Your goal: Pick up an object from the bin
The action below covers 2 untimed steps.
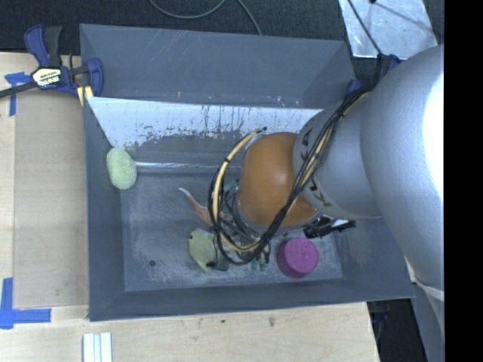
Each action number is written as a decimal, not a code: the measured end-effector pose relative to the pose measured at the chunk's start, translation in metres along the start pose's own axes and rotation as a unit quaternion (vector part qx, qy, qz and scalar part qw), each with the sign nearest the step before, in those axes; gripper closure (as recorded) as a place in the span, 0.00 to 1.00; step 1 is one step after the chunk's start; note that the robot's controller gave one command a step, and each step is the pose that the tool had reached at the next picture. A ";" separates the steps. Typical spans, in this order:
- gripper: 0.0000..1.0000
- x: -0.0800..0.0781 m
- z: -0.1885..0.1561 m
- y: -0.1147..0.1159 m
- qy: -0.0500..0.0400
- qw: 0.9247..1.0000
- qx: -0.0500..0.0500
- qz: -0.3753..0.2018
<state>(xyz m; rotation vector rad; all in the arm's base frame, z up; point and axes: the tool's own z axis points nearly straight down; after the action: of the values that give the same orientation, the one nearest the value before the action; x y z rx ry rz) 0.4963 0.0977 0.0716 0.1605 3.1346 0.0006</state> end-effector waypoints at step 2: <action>1.00 0.001 -0.004 0.000 0.000 1.000 0.000 0.000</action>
Offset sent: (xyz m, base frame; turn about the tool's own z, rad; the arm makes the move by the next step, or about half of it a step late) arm -0.0001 -0.0002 0.0459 0.0000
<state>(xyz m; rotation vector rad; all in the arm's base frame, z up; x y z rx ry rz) 0.4954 0.0976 0.0754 0.1606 3.1353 0.0006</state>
